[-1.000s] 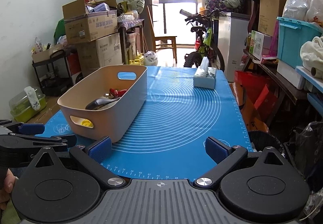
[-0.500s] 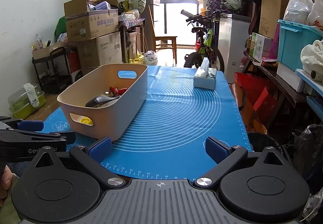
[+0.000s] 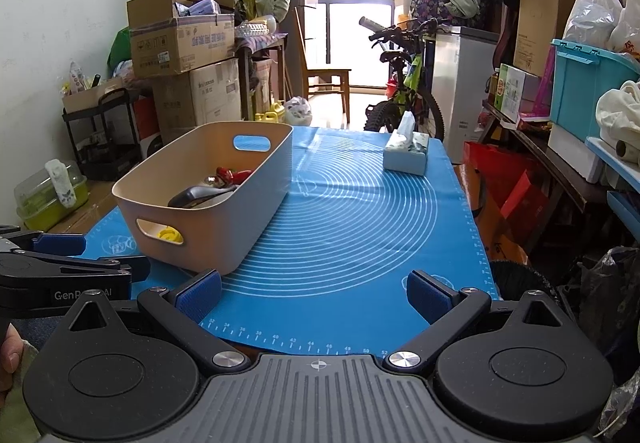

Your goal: Organize rigid objects

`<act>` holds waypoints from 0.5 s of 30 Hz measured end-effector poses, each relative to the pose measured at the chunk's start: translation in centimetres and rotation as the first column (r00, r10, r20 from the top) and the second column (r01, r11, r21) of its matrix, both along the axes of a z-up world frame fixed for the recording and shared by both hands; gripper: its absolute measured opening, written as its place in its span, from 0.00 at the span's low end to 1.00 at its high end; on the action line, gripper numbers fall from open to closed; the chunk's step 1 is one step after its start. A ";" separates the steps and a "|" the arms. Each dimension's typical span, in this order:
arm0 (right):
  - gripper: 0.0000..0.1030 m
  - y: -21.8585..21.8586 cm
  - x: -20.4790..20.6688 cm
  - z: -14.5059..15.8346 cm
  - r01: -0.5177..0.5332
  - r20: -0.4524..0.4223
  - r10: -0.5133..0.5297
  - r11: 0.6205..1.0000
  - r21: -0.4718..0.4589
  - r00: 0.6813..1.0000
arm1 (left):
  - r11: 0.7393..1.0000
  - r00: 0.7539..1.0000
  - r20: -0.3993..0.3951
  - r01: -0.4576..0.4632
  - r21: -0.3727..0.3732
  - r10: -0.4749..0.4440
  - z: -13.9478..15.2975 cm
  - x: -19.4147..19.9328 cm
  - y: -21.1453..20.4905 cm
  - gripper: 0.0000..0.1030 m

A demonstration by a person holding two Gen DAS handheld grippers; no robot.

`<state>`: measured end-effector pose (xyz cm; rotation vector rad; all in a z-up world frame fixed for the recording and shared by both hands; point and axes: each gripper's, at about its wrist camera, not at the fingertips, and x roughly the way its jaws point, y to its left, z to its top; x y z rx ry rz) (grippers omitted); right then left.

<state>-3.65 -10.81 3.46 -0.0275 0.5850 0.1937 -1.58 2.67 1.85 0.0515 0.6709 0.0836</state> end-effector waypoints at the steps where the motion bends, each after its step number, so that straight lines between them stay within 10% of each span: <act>1: 0.96 0.0 0.0 0.0 0.000 -0.001 0.000 1.000 0.000 1.000 | 1.000 1.000 0.000 0.000 0.000 0.000 0.0 0.0 0.0 0.71; 15: 0.96 0.0 0.1 -0.1 0.000 -0.002 0.000 1.000 -0.004 1.000 | 1.000 1.000 0.000 0.000 -0.001 0.000 0.0 0.0 0.1 0.71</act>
